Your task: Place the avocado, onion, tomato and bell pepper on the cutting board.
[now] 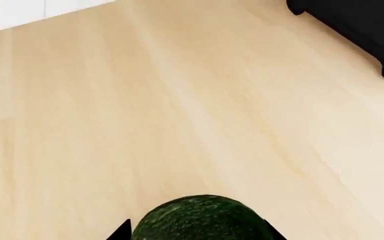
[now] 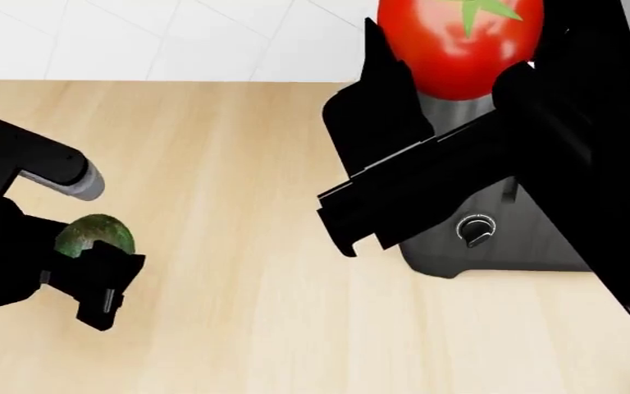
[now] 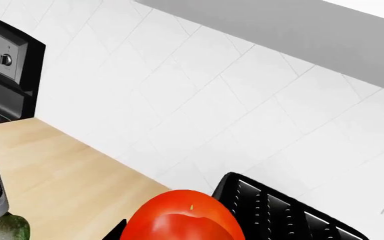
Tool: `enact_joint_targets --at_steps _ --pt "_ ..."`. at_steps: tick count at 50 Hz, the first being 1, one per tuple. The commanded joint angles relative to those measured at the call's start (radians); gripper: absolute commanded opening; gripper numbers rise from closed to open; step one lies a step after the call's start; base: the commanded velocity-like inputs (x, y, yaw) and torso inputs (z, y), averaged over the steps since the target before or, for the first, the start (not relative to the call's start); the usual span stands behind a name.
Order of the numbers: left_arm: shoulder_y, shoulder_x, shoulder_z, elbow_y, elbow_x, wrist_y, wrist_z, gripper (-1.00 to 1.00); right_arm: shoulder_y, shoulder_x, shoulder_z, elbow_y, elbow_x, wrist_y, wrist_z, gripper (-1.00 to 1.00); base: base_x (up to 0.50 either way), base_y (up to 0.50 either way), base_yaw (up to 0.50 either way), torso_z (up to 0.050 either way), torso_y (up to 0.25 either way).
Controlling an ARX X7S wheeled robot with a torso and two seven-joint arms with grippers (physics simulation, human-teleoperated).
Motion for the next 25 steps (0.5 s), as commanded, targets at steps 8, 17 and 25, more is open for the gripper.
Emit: enact_joint_targets --at_steps 8,17,25 --pt "-0.002 -0.063 -0.17 0.207 -0.211 0.019 -0.204 -1.0 -0.024 0.027 0.019 -0.029 -0.022 -0.011 -0.007 -1.0 0.0 0.0 0.0 0.0 0.0" --pt "-0.034 -0.101 -0.258 0.372 -0.263 0.064 -0.352 -1.0 -0.037 0.042 0.043 -0.047 -0.043 -0.025 -0.024 -1.0 0.0 0.0 0.0 0.0 0.0" --pt "-0.104 -0.104 -0.302 0.43 -0.449 0.075 -0.456 -1.0 -0.038 0.047 0.044 -0.046 -0.045 -0.028 -0.027 -1.0 0.0 0.0 0.0 0.0 0.001"
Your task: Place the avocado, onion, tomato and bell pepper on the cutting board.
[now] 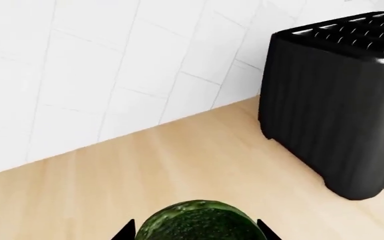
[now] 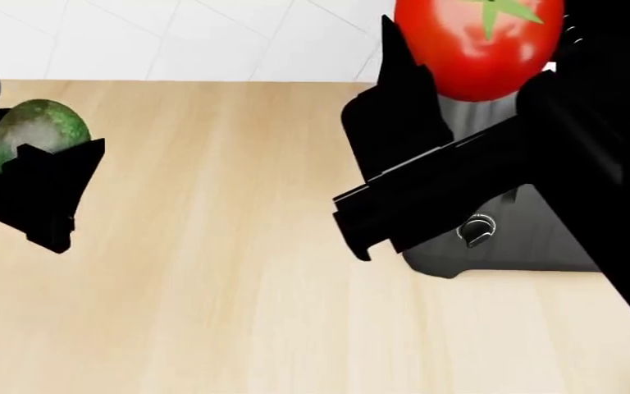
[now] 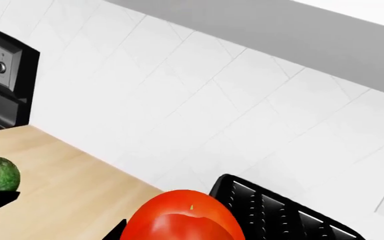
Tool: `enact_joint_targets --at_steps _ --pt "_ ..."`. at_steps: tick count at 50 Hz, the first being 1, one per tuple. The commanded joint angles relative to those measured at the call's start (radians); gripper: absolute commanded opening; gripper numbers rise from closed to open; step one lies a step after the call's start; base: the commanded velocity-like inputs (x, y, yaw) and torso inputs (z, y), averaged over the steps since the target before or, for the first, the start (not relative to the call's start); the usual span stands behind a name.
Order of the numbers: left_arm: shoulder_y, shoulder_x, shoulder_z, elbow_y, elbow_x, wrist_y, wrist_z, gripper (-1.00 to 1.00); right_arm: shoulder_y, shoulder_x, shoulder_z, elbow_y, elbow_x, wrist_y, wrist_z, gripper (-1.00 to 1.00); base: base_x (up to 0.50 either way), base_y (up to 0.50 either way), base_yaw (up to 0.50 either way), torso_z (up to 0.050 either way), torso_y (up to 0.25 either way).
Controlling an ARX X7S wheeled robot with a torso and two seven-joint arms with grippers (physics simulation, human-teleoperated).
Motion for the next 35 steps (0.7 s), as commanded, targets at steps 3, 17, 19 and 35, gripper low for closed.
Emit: enact_joint_targets --at_steps 3,17,19,35 --pt "-0.104 -0.027 -0.092 0.126 -0.221 0.042 -0.19 -1.0 -0.019 0.008 0.023 -0.01 -0.026 -0.011 -0.024 -1.0 0.0 0.0 0.0 0.0 0.0" --pt "-0.286 -0.064 -0.101 0.122 -0.379 0.044 -0.285 -1.0 0.005 0.01 0.021 -0.014 -0.014 -0.01 -0.012 -1.0 0.0 0.0 0.0 0.0 0.0" --pt "-0.296 -0.068 -0.103 0.125 -0.397 0.048 -0.295 -1.0 0.007 0.011 0.021 -0.014 -0.013 -0.01 -0.012 -1.0 0.0 0.0 0.0 0.0 0.0" --pt "-0.328 -0.078 -0.103 0.109 -0.421 0.058 -0.301 -1.0 -0.003 0.016 0.014 -0.022 -0.009 -0.016 -0.005 -1.0 -0.29 0.0 0.0 0.0 0.001"
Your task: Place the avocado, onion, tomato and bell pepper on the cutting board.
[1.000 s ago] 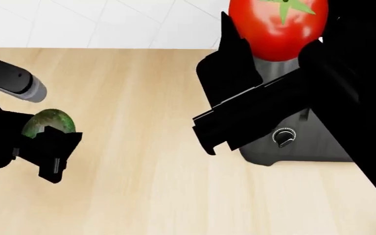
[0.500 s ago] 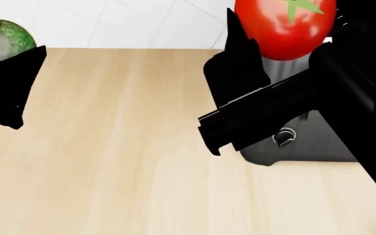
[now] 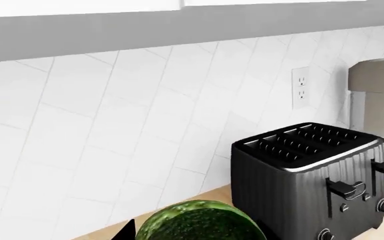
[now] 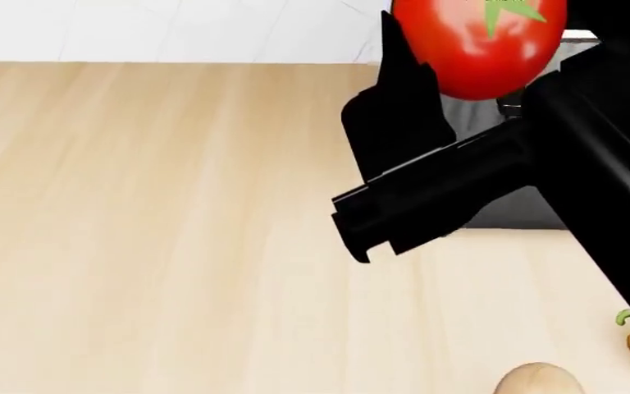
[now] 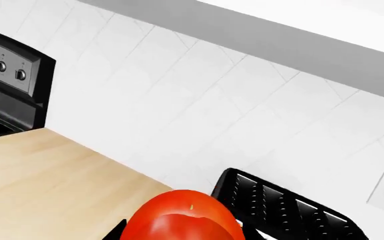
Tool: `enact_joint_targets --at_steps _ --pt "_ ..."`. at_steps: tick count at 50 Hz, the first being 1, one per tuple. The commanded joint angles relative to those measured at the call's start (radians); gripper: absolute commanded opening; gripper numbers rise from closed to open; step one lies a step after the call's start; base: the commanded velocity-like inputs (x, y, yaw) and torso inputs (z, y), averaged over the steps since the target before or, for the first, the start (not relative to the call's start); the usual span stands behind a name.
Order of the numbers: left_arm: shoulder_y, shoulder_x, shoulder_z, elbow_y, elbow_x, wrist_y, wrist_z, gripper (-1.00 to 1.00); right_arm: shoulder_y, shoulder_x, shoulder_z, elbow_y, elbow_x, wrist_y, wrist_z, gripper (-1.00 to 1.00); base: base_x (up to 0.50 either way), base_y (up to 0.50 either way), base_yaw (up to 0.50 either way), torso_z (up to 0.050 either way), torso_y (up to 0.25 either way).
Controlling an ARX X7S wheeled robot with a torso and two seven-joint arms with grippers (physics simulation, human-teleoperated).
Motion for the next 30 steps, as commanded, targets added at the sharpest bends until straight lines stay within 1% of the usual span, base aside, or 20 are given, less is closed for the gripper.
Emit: enact_joint_targets --at_steps 1,10,23,30 --pt "-0.04 -0.012 -0.004 -0.004 -0.051 0.019 -0.034 -1.0 0.0 0.006 0.007 -0.007 -0.017 0.008 -0.007 -1.0 -0.46 0.0 0.0 0.0 0.0" --pt "-0.036 -0.017 -0.007 -0.003 -0.042 0.022 -0.026 -1.0 -0.01 0.007 0.01 -0.008 -0.026 -0.001 -0.01 -1.0 -0.41 0.0 0.0 0.0 0.0" --pt "-0.041 -0.023 -0.004 -0.005 -0.036 0.023 -0.023 -1.0 -0.034 0.008 0.014 -0.015 -0.033 -0.016 -0.022 -1.0 0.0 0.0 0.0 0.0 0.0" --pt "-0.045 -0.026 -0.002 -0.01 -0.047 0.029 -0.028 -1.0 -0.025 0.008 0.013 -0.012 -0.029 -0.016 -0.019 -1.0 -0.11 -0.36 0.0 0.0 0.0"
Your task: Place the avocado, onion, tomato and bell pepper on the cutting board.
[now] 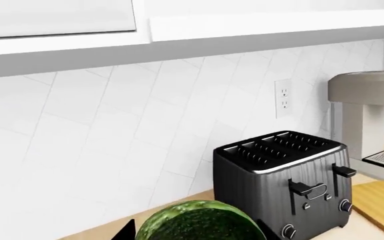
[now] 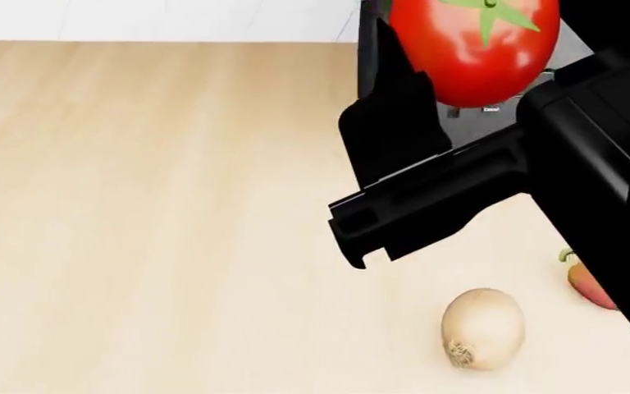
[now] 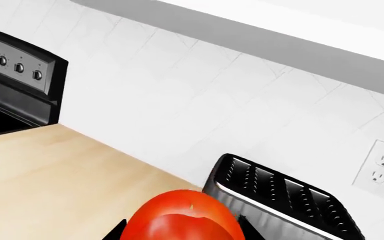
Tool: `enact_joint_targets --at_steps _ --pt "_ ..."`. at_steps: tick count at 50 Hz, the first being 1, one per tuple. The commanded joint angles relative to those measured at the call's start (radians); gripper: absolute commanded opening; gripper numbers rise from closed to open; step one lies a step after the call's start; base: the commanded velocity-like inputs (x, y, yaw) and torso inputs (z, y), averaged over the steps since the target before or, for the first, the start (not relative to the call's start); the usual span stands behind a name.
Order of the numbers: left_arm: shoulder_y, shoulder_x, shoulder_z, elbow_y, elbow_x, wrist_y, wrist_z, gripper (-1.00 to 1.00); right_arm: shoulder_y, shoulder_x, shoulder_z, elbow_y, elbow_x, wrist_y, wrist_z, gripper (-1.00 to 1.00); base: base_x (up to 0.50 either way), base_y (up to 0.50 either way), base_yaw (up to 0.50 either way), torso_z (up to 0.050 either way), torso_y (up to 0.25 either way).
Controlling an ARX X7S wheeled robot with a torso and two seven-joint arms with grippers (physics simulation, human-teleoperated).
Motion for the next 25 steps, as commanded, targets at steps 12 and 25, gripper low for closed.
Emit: enact_joint_targets --at_steps 12,25 --pt "0.004 -0.011 0.001 0.001 -0.014 0.021 -0.009 -1.0 -0.012 0.005 0.01 -0.003 -0.031 0.004 -0.019 -1.0 -0.13 -0.37 0.0 0.0 0.0" --pt "0.007 -0.021 0.002 0.008 -0.014 0.026 -0.006 -1.0 -0.02 0.01 0.012 -0.01 -0.03 -0.005 -0.019 -1.0 -0.1 -0.37 0.0 0.0 0.0"
